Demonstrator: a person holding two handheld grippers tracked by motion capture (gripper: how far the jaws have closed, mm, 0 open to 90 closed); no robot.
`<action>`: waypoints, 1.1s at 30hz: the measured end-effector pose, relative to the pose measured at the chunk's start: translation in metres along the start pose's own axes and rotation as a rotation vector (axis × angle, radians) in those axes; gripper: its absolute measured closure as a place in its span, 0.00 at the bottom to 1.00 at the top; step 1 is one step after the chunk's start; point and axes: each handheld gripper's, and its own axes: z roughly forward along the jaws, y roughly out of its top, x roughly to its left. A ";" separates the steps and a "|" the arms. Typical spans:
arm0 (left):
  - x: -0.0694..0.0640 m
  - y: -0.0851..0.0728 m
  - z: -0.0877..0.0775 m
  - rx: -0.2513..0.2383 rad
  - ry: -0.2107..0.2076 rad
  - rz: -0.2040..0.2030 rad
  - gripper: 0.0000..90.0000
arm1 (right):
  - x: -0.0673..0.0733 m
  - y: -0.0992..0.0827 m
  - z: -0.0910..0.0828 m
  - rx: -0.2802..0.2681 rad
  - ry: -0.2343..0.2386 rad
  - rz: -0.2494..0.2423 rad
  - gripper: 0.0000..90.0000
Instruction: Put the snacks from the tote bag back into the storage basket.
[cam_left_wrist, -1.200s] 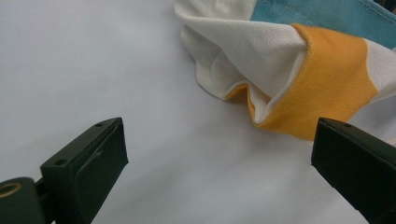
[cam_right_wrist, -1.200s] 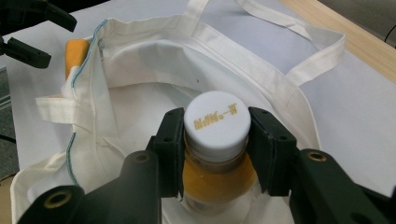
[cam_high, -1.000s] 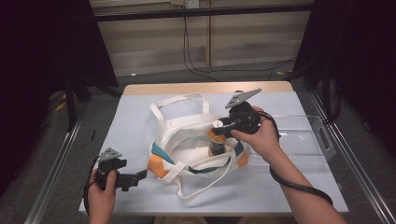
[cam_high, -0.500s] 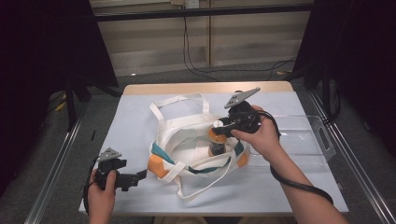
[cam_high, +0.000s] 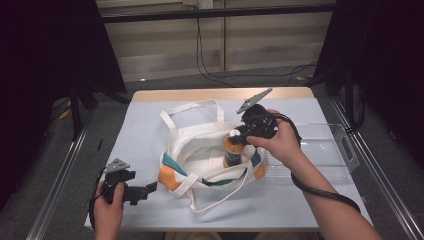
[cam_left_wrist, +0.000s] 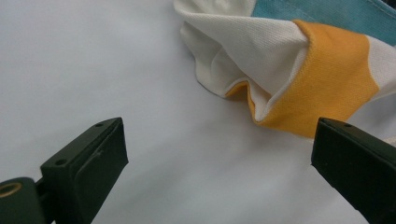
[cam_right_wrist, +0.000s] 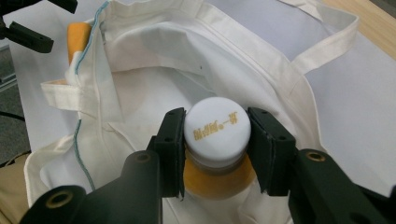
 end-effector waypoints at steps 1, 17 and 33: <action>0.000 0.000 0.000 0.001 0.001 0.000 0.04 | 0.000 0.002 -0.001 0.014 -0.001 -0.009 0.66; 0.000 0.000 0.001 -0.003 0.001 -0.003 0.04 | -0.001 0.016 -0.012 0.122 -0.019 0.003 0.66; 0.000 0.001 0.001 0.004 0.000 0.002 0.04 | 0.000 0.043 -0.043 0.187 -0.015 -0.008 0.66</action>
